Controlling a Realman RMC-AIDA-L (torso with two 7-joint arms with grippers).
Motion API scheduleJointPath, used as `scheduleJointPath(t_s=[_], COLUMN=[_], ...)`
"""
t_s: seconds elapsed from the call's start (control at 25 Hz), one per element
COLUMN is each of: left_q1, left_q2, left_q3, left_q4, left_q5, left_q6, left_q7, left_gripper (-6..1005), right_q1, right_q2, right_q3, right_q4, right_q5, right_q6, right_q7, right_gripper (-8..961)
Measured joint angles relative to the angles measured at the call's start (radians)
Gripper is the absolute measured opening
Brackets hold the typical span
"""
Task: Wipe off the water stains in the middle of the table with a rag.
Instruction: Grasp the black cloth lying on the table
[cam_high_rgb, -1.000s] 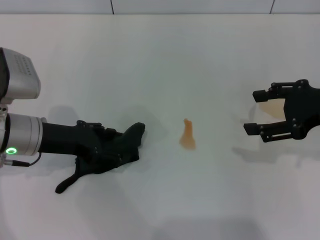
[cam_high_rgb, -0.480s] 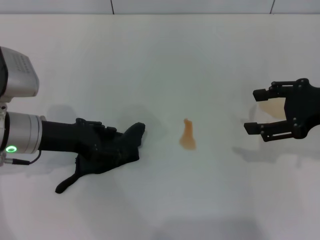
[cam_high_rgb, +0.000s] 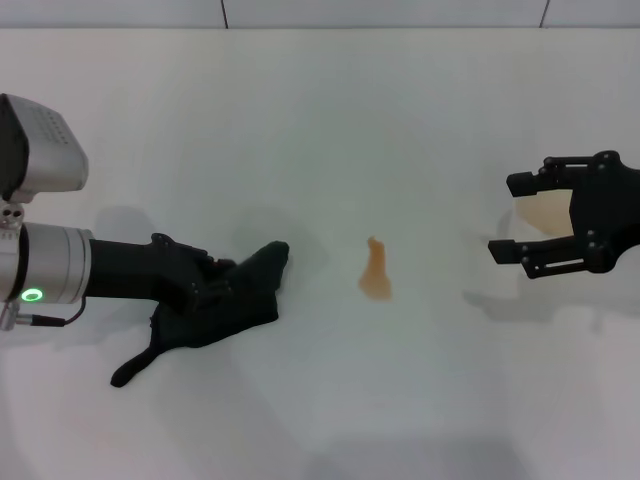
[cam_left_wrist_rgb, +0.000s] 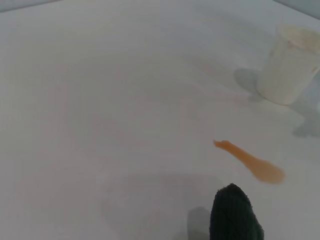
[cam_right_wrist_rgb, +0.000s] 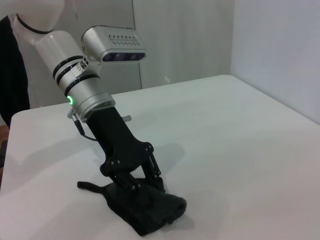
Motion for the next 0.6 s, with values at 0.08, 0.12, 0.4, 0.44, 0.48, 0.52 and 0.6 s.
scheduleJointPath(t_s=[0.08, 0.12, 0.4, 0.44, 0.48, 0.52, 0.6], left_q1=[-0.001, -0.001, -0.005, -0.007, -0.007, -0.008, -0.008], left_q2=[0.000, 0.000, -0.001, -0.001, -0.001, -0.001, -0.002], left_q3=[0.000, 0.000, 0.001, 0.003, 0.004, 0.006, 0.010], left_q4=[0.000, -0.001, -0.001, -0.001, -0.001, -0.001, -0.001], left_q5=[0.000, 0.000, 0.000, 0.001, 0.001, 0.002, 0.002], left_q6=[0.001, 0.001, 0.001, 0.002, 0.003, 0.004, 0.006], left_q7=[0.000, 0.000, -0.003, -0.003, -0.003, -0.003, -0.003], left_gripper=[383, 336, 128, 112, 95, 94, 91], right_q1=[0.000, 0.000, 0.000, 0.000, 0.000, 0.000, 0.000], right_q2=[0.000, -0.001, -0.002, -0.002, -0.002, -0.002, -0.002], right_q3=[0.000, 0.000, -0.006, -0.007, -0.007, -0.007, -0.007], right_q4=[-0.003, -0.003, -0.012, -0.013, -0.013, -0.014, -0.014], right_q5=[0.004, 0.005, 0.007, 0.007, 0.007, 0.007, 0.007], right_q6=[0.000, 0.000, 0.000, 0.000, 0.000, 0.000, 0.000], right_q7=[0.001, 0.001, 0.003, 0.004, 0.005, 0.005, 0.006], right_gripper=[807, 807, 808, 808, 808, 808, 808])
